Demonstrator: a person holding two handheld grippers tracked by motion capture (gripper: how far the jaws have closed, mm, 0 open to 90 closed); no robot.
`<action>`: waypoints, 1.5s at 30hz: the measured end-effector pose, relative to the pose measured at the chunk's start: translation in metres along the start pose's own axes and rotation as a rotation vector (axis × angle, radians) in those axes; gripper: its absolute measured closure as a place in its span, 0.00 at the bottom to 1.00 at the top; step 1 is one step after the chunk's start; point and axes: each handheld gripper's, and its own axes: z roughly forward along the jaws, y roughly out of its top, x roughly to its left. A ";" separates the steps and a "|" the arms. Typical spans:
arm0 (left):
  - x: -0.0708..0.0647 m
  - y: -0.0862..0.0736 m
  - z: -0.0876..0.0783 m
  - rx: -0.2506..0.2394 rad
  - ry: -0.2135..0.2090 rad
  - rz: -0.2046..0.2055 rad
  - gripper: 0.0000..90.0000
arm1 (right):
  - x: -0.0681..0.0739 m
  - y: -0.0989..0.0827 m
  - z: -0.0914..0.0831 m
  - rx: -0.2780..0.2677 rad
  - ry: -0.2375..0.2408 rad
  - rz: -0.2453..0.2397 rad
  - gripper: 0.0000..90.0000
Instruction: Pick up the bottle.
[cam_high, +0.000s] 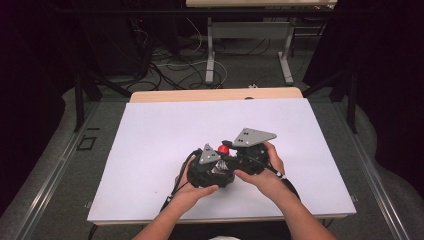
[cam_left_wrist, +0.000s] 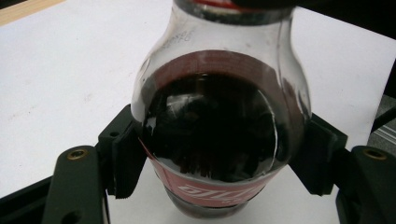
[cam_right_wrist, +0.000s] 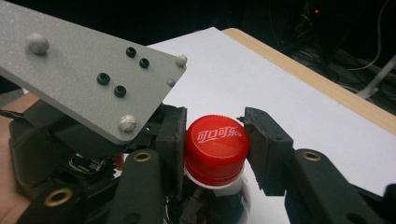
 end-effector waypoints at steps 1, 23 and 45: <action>0.001 0.000 -0.001 0.015 -0.004 0.008 0.34 | -0.001 0.000 0.001 -0.004 0.011 0.006 0.67; 0.001 0.001 -0.005 0.004 0.000 0.005 0.34 | -0.008 0.000 0.000 -0.002 0.062 -0.068 0.58; -0.005 0.002 -0.004 0.010 -0.023 0.031 0.34 | -0.016 -0.001 0.008 -0.012 0.157 -0.045 0.67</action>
